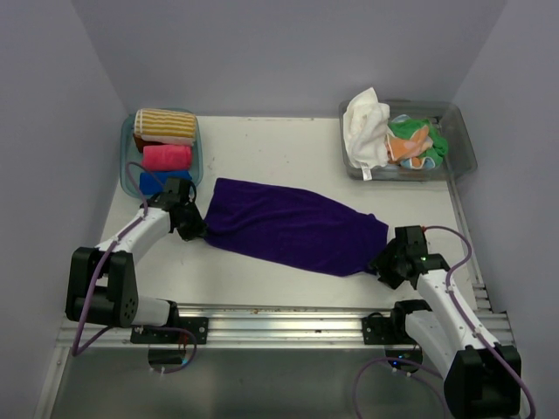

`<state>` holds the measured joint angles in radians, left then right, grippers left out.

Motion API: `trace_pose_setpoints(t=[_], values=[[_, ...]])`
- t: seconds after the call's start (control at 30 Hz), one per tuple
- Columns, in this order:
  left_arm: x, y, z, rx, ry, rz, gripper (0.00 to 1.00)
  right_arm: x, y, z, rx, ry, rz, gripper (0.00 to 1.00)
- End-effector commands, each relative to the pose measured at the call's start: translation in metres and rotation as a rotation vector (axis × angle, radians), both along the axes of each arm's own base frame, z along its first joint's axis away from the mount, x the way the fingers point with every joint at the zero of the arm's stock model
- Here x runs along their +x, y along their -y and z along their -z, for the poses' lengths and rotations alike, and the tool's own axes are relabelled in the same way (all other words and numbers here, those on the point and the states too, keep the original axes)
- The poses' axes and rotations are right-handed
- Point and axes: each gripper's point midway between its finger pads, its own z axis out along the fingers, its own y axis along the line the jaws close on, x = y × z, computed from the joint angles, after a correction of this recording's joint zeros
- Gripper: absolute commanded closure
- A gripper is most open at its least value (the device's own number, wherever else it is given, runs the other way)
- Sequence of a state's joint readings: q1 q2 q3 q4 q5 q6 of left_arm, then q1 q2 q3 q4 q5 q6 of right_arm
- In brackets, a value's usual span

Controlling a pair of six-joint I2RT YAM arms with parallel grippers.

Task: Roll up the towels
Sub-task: Flatten the towel

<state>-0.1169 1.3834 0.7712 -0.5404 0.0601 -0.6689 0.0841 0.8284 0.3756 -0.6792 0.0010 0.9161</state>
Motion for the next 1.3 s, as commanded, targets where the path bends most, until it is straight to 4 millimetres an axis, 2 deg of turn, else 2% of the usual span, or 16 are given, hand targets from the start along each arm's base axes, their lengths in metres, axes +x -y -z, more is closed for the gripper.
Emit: trace_pose_setpoints(t=[0.0,0.23,0.3,0.37,0.47,0.63,0.73,0.83,0.87,1.0,1.1,1.13,1.17,1.2,1.23,1.27], values=[[0.01,0.0,-0.013,-0.009,0.047,0.009,1.0,-0.005,0.008,0.003,-0.045,0.0,0.013,0.46],[0.01,0.0,-0.012,-0.007,0.044,0.01,1.0,0.0,0.017,-0.032,-0.073,0.141,0.057,0.48],[0.011,0.0,-0.011,-0.009,0.044,0.009,1.0,-0.001,0.016,-0.03,-0.072,0.123,0.039,0.44],[0.012,0.001,-0.011,-0.011,0.045,0.01,1.0,-0.005,0.011,-0.019,-0.059,0.056,0.01,0.42],[0.011,0.001,-0.011,-0.01,0.041,0.012,1.0,-0.009,0.007,-0.006,-0.046,0.001,-0.008,0.42],[0.011,0.0,-0.013,-0.007,0.052,0.008,1.0,-0.012,0.006,0.004,-0.059,-0.041,-0.032,0.44],[0.01,-0.001,-0.012,-0.006,0.047,0.006,1.0,-0.012,0.006,0.01,-0.069,-0.049,-0.038,0.5],[0.009,0.0,-0.011,-0.006,0.043,0.01,1.0,-0.011,0.005,0.014,-0.067,-0.046,-0.038,0.64],[0.009,0.0,-0.012,-0.007,0.044,0.01,1.0,-0.01,0.004,0.014,-0.064,-0.04,-0.038,0.75],[0.009,0.0,-0.013,-0.007,0.046,0.01,1.0,-0.01,0.003,0.01,-0.06,-0.033,-0.034,0.98],[0.01,0.0,-0.017,-0.011,0.054,0.01,1.0,-0.007,0.005,-0.004,-0.067,0.006,-0.022,1.0],[0.009,0.001,-0.019,-0.016,0.051,0.014,1.0,0.001,0.005,-0.018,-0.065,0.056,-0.017,1.0],[0.016,0.002,-0.03,-0.016,0.077,0.019,1.0,0.002,0.007,-0.025,-0.075,0.067,-0.013,1.0],[0.017,0.003,-0.038,-0.021,0.09,0.032,1.0,0.012,0.007,-0.045,-0.082,0.119,-0.015,1.0],[0.028,0.005,-0.061,-0.027,0.153,0.046,1.0,0.016,0.01,-0.056,-0.098,0.146,-0.012,1.0],[0.033,0.006,-0.071,-0.031,0.172,0.047,1.0,0.021,0.012,-0.067,-0.112,0.166,-0.015,1.0]])
